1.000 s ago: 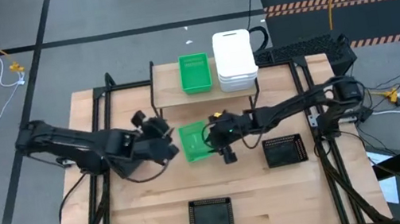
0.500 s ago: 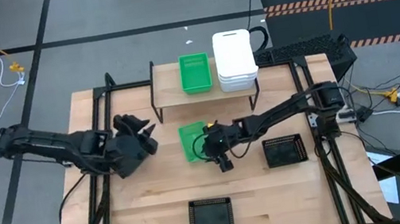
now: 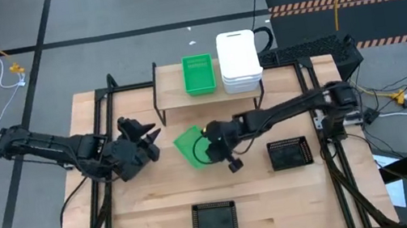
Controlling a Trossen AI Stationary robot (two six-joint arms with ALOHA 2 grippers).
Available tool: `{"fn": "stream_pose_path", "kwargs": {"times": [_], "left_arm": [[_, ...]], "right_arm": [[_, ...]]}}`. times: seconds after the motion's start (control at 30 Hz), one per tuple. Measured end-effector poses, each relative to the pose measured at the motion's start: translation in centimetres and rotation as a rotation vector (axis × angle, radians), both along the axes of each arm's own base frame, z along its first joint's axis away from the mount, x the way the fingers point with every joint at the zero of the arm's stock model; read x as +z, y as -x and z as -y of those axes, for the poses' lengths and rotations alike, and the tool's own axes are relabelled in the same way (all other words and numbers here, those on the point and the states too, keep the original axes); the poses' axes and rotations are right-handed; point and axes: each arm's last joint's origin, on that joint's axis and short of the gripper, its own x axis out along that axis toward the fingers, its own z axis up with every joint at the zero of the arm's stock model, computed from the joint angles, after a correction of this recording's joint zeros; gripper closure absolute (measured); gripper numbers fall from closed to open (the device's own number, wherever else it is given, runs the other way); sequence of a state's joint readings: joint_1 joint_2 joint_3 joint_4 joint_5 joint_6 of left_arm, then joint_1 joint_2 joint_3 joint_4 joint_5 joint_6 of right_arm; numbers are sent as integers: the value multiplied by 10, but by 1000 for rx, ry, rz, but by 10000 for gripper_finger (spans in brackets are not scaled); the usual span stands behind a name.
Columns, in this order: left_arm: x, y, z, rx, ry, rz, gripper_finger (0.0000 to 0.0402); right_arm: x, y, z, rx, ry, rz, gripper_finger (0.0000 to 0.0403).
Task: Stack baskets on shelf by color
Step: Stack the green bin on top of the other green bin on the shelf
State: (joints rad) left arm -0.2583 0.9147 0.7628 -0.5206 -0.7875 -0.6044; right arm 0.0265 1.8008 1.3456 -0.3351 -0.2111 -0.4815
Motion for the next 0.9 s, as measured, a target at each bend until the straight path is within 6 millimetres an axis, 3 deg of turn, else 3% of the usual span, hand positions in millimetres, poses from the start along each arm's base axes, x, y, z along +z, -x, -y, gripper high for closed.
{"fn": "stream_pose_path", "kwargs": {"times": [0.1, 0.23, 0.33, 0.4, 0.5, 0.63, 0.9], "left_arm": [[0, 0, 2, -11, 1, 1, 275], [0, 1, 7, -35, 8, 5, 275], [0, 2, 10, -51, 7, 6, 275], [1, 1, 10, -53, 7, 11, 275], [2, 1, 10, -54, 8, 22, 275], [2, 0, 10, -52, -7, 24, 275], [3, -1, 5, -40, -40, 11, 275]], "right_arm": [[62, 4, 1, 38, 45, 127, 399], [138, 25, 10, 7, 184, 353, 400], [179, 39, 33, -94, 352, 486, 401], [192, 43, 58, -185, 404, 520, 401], [188, 38, 100, -309, 425, 482, 401], [159, 26, 142, -368, 426, 368, 402], [117, 18, 173, -394, 331, 177, 402]]}}
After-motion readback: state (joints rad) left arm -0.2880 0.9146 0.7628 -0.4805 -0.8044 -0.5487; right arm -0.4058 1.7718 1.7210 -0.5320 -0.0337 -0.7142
